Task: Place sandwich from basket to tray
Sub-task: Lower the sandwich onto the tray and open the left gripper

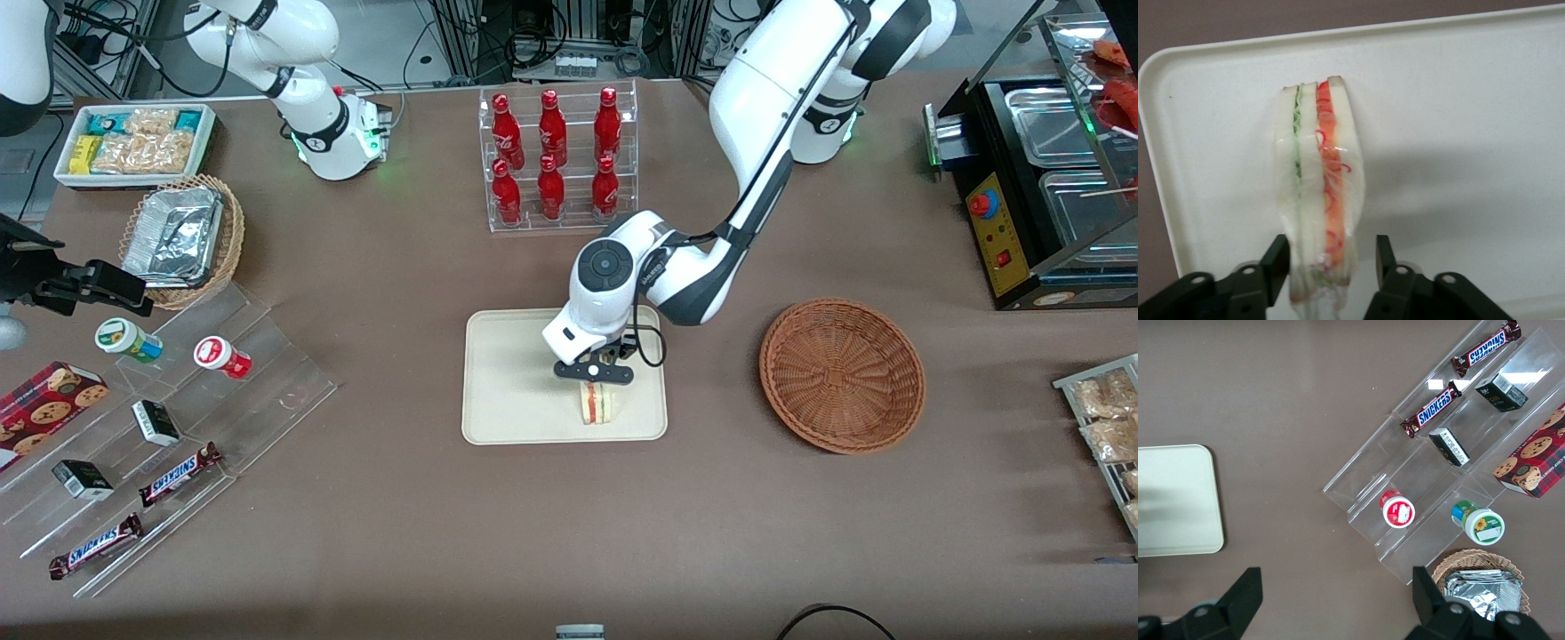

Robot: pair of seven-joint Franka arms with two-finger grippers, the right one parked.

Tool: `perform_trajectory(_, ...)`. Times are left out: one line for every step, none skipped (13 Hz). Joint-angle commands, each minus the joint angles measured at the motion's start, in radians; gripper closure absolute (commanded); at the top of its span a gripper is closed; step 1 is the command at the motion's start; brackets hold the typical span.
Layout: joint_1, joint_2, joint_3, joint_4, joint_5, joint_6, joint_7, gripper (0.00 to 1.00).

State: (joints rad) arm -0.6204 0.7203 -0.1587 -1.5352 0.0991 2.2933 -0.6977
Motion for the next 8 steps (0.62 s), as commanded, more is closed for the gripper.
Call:
perform_trajectory(-0.007,0.007,0.007,0.035,0.019,-0.008,-0.005,0.00)
perform_trajectory(-0.005,-0.001,0.010,0.035,0.019,-0.011,-0.003,0.00)
perform_trajectory(-0.004,-0.013,0.014,0.038,0.021,-0.012,-0.002,0.00)
perform_trajectory(0.002,-0.021,0.016,0.040,0.021,-0.014,-0.002,0.00)
perform_trajectory(0.007,-0.036,0.018,0.040,0.021,-0.012,-0.002,0.00)
perform_trajectory(0.019,-0.042,0.018,0.047,0.019,-0.012,-0.005,0.00)
perform_trajectory(0.024,-0.050,0.019,0.067,0.019,-0.021,-0.009,0.00)
perform_trajectory(0.031,-0.059,0.031,0.075,0.019,-0.061,-0.008,0.00)
